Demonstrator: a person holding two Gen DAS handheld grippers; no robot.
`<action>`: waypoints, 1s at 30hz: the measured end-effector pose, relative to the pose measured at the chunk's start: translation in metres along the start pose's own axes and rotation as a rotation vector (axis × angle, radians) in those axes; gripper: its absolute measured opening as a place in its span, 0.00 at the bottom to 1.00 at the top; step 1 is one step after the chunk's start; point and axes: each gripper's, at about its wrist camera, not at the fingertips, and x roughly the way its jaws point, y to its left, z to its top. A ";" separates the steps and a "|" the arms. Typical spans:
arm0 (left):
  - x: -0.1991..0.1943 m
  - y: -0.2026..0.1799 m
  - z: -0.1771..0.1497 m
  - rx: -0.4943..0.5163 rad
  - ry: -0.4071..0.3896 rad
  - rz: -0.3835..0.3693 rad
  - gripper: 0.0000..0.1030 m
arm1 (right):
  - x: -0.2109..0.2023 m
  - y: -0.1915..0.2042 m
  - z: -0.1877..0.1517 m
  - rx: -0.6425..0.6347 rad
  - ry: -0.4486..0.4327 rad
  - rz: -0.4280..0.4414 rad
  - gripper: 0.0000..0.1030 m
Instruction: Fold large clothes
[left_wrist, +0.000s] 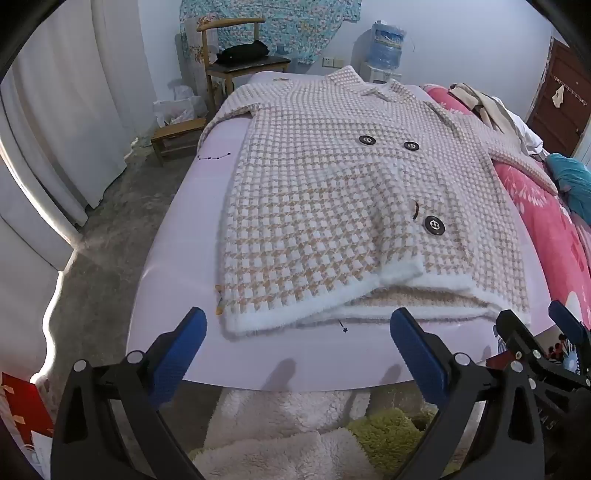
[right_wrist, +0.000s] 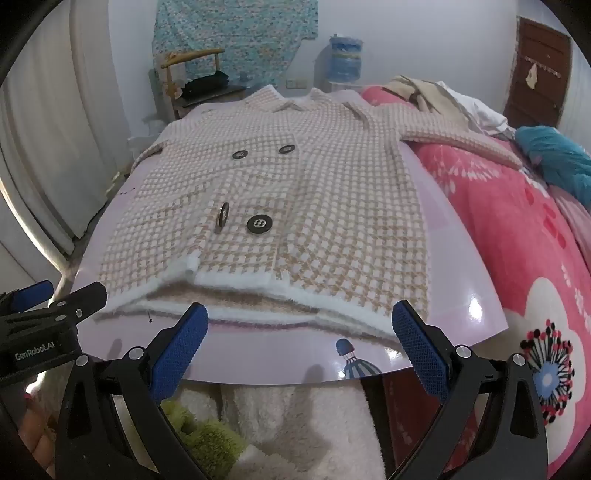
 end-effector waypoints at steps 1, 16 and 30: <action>0.000 0.000 0.000 0.000 0.002 0.000 0.95 | 0.000 0.000 0.000 -0.002 0.000 -0.002 0.92; -0.005 0.000 0.002 0.000 -0.003 -0.006 0.95 | -0.003 0.002 -0.002 0.001 -0.003 -0.001 0.92; -0.005 0.000 0.002 -0.003 -0.005 -0.009 0.95 | -0.007 0.000 0.000 0.001 -0.007 -0.004 0.92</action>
